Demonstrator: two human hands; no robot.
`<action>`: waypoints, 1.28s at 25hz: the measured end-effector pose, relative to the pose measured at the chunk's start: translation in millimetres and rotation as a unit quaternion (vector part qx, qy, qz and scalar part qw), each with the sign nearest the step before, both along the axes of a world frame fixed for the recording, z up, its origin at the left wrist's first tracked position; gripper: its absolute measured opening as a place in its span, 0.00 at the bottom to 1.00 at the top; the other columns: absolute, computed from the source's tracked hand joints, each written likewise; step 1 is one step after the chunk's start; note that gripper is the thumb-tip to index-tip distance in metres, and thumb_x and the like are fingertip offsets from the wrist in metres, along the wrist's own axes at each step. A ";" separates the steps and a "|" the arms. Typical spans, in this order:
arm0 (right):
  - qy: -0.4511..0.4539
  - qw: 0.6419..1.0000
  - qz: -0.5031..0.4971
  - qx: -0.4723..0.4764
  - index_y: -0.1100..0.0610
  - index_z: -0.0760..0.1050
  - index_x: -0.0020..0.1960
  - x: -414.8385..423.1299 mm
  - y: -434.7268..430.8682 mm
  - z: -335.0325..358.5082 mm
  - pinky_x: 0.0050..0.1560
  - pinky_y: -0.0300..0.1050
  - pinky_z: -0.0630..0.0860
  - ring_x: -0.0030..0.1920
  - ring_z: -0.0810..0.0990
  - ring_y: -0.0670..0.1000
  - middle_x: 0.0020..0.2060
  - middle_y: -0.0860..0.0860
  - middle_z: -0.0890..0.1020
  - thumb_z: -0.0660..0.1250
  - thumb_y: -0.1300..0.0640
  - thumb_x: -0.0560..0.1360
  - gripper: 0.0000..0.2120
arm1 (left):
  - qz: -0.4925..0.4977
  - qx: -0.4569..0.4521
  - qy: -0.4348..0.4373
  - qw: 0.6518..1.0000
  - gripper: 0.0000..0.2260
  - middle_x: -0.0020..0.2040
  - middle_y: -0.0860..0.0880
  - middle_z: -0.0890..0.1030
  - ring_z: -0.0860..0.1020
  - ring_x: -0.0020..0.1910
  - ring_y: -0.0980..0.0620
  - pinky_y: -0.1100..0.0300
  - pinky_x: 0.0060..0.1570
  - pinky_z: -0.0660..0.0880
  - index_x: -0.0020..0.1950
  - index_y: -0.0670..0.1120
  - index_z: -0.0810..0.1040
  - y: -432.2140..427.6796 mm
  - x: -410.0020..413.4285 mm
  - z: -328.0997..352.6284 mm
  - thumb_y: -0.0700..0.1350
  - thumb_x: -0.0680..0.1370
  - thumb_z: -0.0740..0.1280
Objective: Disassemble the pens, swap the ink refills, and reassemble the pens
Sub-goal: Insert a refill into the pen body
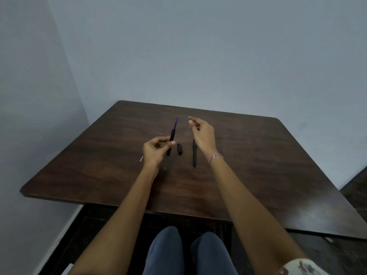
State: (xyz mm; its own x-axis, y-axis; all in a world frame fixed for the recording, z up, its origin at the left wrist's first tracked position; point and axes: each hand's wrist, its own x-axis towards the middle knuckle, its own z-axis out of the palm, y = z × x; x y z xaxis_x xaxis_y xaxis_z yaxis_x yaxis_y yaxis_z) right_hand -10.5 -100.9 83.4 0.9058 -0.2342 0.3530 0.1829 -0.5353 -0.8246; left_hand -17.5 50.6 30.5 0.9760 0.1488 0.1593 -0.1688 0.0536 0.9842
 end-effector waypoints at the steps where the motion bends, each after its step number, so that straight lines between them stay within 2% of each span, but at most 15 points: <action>1: 0.018 0.999 -0.003 -0.051 0.54 0.78 0.61 5.0 4.8 -3.3 0.51 0.46 0.77 0.46 0.81 0.50 0.49 0.53 0.84 0.61 0.54 0.80 0.13 | 0.014 -0.006 -0.002 1.000 0.11 0.39 0.53 0.82 0.80 0.35 0.64 0.73 0.36 0.75 0.48 0.42 0.82 4.9 0.8 3.1 0.36 0.67 0.76; 3: 0.062 0.988 0.010 -0.141 0.54 0.80 0.58 12.7 19.2 -12.9 0.52 0.46 0.77 0.51 0.82 0.51 0.52 0.52 0.84 0.62 0.55 0.79 0.11 | 0.031 -0.005 -0.007 0.999 0.11 0.39 0.51 0.82 0.80 0.36 0.63 0.72 0.37 0.76 0.48 0.41 0.82 13.5 3.7 8.0 0.35 0.68 0.76; 5: 0.089 0.971 0.022 -0.219 0.54 0.80 0.57 19.8 33.6 -23.0 0.50 0.46 0.77 0.53 0.81 0.52 0.52 0.52 0.84 0.63 0.55 0.79 0.11 | 0.036 0.006 -0.004 0.999 0.11 0.41 0.51 0.82 0.80 0.38 0.60 0.70 0.39 0.77 0.48 0.42 0.82 19.8 6.4 9.6 0.37 0.68 0.76; 7: 0.113 0.954 0.038 -0.276 0.54 0.79 0.57 26.2 47.5 -31.3 0.45 0.45 0.76 0.52 0.81 0.54 0.52 0.53 0.84 0.63 0.54 0.78 0.11 | 0.036 0.008 -0.003 0.999 0.11 0.41 0.52 0.82 0.81 0.37 0.63 0.71 0.38 0.76 0.48 0.44 0.81 25.9 8.3 6.9 0.37 0.68 0.76; 10: 0.134 0.926 0.045 -0.349 0.55 0.79 0.57 32.5 64.8 -41.3 0.48 0.50 0.77 0.54 0.79 0.57 0.52 0.56 0.83 0.63 0.53 0.78 0.11 | 0.037 0.013 -0.007 0.999 0.11 0.39 0.52 0.82 0.80 0.35 0.65 0.72 0.36 0.75 0.48 0.43 0.82 33.3 10.4 0.9 0.37 0.68 0.76; 13: 0.139 0.914 0.026 -0.381 0.61 0.79 0.53 35.0 74.7 -45.5 0.48 0.51 0.76 0.55 0.78 0.59 0.51 0.59 0.81 0.62 0.51 0.78 0.14 | 0.032 0.019 -0.004 0.999 0.11 0.38 0.53 0.82 0.80 0.34 0.66 0.73 0.36 0.75 0.47 0.44 0.81 36.7 11.7 -3.2 0.37 0.67 0.76; 15: 0.139 0.917 0.019 -0.373 0.62 0.78 0.51 36.8 77.1 -47.9 0.47 0.51 0.76 0.53 0.79 0.60 0.50 0.60 0.81 0.62 0.54 0.78 0.12 | 0.030 0.012 -0.003 0.999 0.10 0.38 0.51 0.82 0.79 0.34 0.64 0.72 0.37 0.75 0.47 0.43 0.81 36.6 12.7 -4.6 0.36 0.67 0.76; 18: 0.159 0.929 0.027 -0.332 0.63 0.78 0.50 36.2 74.7 -48.9 0.44 0.49 0.75 0.51 0.80 0.60 0.49 0.60 0.81 0.64 0.60 0.76 0.08 | 0.024 0.014 0.001 1.000 0.10 0.38 0.52 0.82 0.79 0.34 0.64 0.71 0.37 0.75 0.47 0.44 0.82 31.0 12.7 -6.7 0.37 0.67 0.76; 22: 0.157 0.951 0.039 -0.264 0.62 0.80 0.47 34.1 59.7 -45.8 0.37 0.42 0.73 0.44 0.81 0.56 0.45 0.58 0.83 0.69 0.59 0.74 0.07 | 0.011 -0.001 -0.005 1.000 0.10 0.39 0.51 0.83 0.81 0.36 0.64 0.72 0.37 0.75 0.46 0.45 0.81 19.3 8.8 -7.2 0.36 0.68 0.76; 24: 0.140 0.978 0.026 -0.149 0.58 0.82 0.45 30.0 40.6 -43.0 0.30 0.32 0.71 0.35 0.79 0.45 0.40 0.53 0.84 0.72 0.58 0.71 0.05 | 0.003 0.003 -0.006 1.000 0.09 0.39 0.52 0.83 0.81 0.36 0.64 0.72 0.38 0.75 0.47 0.44 0.82 10.5 7.5 -7.9 0.37 0.68 0.76; 26: 0.099 0.995 -0.002 0.007 0.55 0.81 0.42 21.6 21.2 -44.0 0.32 0.26 0.72 0.33 0.78 0.39 0.38 0.50 0.84 0.75 0.59 0.69 0.04 | 0.004 0.019 -0.003 1.000 0.10 0.38 0.52 0.82 0.80 0.34 0.66 0.73 0.37 0.75 0.48 0.41 0.82 5.1 7.4 -11.7 0.38 0.68 0.76; 27: 0.070 0.994 -0.024 0.080 0.54 0.80 0.42 14.5 10.0 -44.0 0.37 0.29 0.75 0.35 0.79 0.41 0.38 0.50 0.84 0.75 0.60 0.68 0.06 | 0.001 0.032 0.000 0.999 0.11 0.37 0.53 0.82 0.79 0.33 0.66 0.73 0.36 0.75 0.48 0.40 0.82 0.7 8.1 -14.6 0.38 0.68 0.76; 29: 0.020 0.975 -0.052 0.215 0.54 0.78 0.42 1.3 -6.7 -47.8 0.44 0.40 0.79 0.39 0.81 0.47 0.35 0.49 0.83 0.75 0.63 0.68 0.08 | -0.019 0.061 0.007 0.998 0.08 0.35 0.53 0.81 0.78 0.32 0.64 0.72 0.35 0.74 0.46 0.43 0.82 -5.7 8.3 -20.8 0.39 0.68 0.76; 32: -0.025 0.949 -0.074 0.305 0.54 0.76 0.48 -13.0 -25.1 -60.1 0.46 0.47 0.80 0.43 0.82 0.52 0.40 0.54 0.83 0.74 0.63 0.69 0.11 | -0.062 0.085 -0.002 0.994 0.08 0.32 0.52 0.79 0.75 0.32 0.58 0.72 0.35 0.73 0.41 0.49 0.82 -15.1 3.5 -25.8 0.38 0.68 0.76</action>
